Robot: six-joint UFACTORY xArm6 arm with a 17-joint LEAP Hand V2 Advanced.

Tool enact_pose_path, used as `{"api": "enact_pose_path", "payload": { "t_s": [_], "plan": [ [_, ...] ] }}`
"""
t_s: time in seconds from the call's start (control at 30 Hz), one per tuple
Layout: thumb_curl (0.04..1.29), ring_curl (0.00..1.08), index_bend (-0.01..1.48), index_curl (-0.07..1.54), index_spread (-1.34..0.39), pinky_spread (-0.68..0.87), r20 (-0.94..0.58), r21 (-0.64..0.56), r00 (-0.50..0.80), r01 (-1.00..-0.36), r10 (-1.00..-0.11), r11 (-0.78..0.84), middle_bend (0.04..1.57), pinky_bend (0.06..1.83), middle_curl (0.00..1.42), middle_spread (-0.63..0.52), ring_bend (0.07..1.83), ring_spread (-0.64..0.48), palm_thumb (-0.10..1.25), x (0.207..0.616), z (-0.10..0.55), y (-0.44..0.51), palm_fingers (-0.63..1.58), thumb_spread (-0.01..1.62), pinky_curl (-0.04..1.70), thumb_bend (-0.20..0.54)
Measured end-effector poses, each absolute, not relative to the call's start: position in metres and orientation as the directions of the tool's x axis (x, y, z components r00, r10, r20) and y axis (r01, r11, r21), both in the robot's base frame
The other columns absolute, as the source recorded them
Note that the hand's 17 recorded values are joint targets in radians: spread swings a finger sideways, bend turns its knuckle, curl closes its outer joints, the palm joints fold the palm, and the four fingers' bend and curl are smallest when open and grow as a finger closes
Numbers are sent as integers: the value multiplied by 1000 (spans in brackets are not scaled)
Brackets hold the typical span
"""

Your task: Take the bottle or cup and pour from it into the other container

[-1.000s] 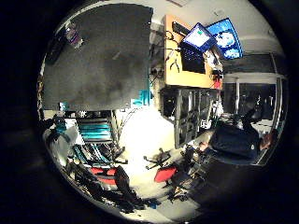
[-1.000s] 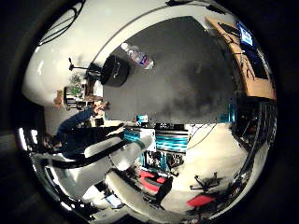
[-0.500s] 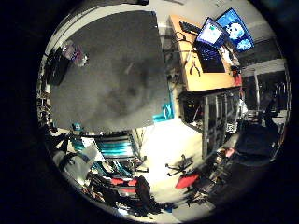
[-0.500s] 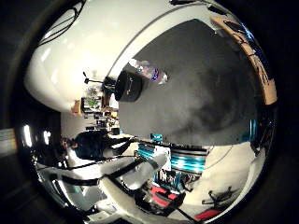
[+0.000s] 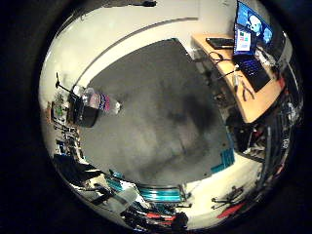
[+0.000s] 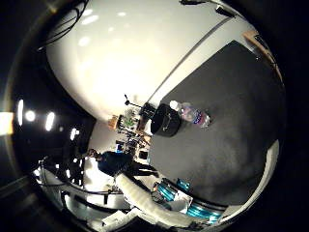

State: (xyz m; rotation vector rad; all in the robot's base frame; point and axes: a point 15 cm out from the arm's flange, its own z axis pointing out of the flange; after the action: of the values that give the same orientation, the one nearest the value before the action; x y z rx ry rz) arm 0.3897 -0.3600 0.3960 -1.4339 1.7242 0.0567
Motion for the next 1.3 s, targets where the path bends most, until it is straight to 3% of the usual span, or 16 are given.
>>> {"api": "enact_pose_path", "payload": {
  "t_s": [0.33,0.5,0.93,1.3],
  "plan": [
    [292,252,162,291,-178,439,-768,-504,143,-737,-624,451,281,654,337,55,354,181,279,414,358,-369,206,979,52,-27],
    [298,246,158,287,-185,464,-826,-479,218,-756,-519,446,258,719,333,45,359,181,344,417,338,-351,207,980,48,-25],
    [290,244,163,288,-185,475,-871,-453,282,-780,-403,433,248,783,340,50,382,180,356,447,287,-313,182,963,12,-29],
    [290,242,162,293,-189,467,-878,-440,303,-815,-370,378,244,786,341,50,403,163,359,479,261,-272,180,964,-2,-29]
  ]
}}
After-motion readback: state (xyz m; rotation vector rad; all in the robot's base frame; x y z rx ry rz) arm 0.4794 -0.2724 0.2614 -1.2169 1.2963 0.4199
